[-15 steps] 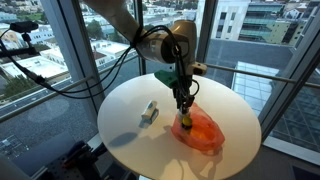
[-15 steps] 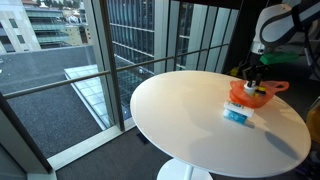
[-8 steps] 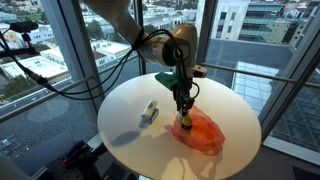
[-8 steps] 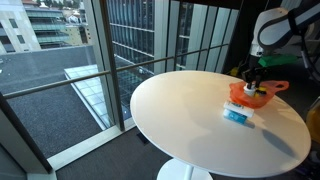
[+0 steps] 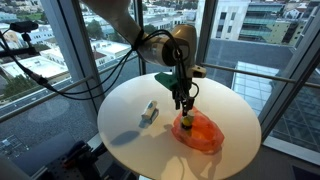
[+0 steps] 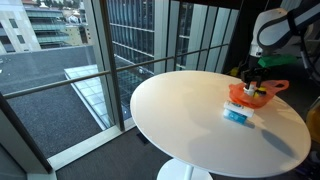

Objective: Lift the white bottle on the table and put it in the plastic

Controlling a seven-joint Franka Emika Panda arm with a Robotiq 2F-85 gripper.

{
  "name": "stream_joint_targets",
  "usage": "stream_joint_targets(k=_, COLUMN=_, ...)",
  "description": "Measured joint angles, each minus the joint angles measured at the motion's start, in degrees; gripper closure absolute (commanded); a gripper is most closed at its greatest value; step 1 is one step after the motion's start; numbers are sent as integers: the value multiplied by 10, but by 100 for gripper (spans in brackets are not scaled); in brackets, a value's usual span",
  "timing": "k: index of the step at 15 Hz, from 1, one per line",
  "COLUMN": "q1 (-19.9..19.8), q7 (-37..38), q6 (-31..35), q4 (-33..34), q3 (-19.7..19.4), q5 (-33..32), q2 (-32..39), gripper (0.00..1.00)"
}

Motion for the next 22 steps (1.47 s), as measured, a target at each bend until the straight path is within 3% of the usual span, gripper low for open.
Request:
stream_joint_targets(k=1, q1=0, q7=0, q6=0, q4=0, q3=0, q5=0, q2=0, gripper=1)
stream_joint_targets(k=10, q1=21, q7=-11, q6=-24, q4=-3, q3=7, q5=0, q2=-22, gripper=0)
stream_joint_targets(k=22, q1=40, q7=-133, q6=-216, q4=-50, q3=74, q5=3, q2=-177, gripper=0)
